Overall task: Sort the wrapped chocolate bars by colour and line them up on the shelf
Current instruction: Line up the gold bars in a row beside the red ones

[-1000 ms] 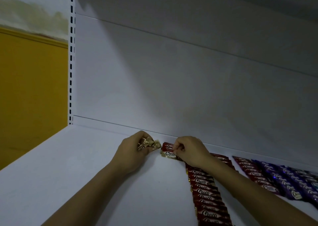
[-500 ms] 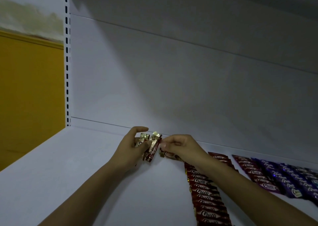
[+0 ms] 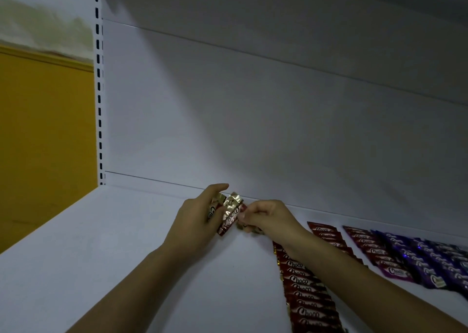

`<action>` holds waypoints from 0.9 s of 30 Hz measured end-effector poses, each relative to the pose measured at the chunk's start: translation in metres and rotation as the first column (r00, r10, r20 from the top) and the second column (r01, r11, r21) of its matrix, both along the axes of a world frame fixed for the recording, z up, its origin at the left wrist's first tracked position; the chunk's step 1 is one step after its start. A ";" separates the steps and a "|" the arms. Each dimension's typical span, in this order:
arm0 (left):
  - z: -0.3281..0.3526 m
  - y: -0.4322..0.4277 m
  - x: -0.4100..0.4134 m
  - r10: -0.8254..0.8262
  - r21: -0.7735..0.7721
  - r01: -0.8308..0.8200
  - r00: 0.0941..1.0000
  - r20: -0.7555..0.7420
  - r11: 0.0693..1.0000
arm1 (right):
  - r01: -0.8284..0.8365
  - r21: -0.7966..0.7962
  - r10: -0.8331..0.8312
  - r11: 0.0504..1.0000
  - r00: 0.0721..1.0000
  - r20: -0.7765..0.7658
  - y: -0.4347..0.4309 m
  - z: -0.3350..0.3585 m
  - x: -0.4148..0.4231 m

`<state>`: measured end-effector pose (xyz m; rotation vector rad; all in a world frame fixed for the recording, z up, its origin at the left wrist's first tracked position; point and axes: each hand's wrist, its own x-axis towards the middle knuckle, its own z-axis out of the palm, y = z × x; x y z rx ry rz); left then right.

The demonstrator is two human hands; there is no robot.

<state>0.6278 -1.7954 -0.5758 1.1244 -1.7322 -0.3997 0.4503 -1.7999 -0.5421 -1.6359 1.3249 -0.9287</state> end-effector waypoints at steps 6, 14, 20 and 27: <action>0.003 -0.001 0.007 0.076 -0.007 -0.076 0.997 -0.030 0.997 | 0.060 0.052 -0.063 0.997 0.996 0.063 0.001 0.005 -0.008; -0.002 -0.004 0.003 0.040 0.062 -0.041 0.999 0.017 0.997 | 0.171 -0.030 -0.171 0.985 0.985 -0.016 -0.007 0.016 -0.028; -0.003 -0.002 0.002 0.054 0.051 -0.058 0.996 0.075 0.997 | 0.030 -0.162 -0.087 0.986 0.930 -0.358 -0.017 0.015 -0.032; -0.005 -0.003 0.005 0.094 0.056 -0.097 0.995 0.044 0.994 | -0.088 -0.255 -0.105 0.963 0.748 -0.656 -0.024 -0.009 -0.018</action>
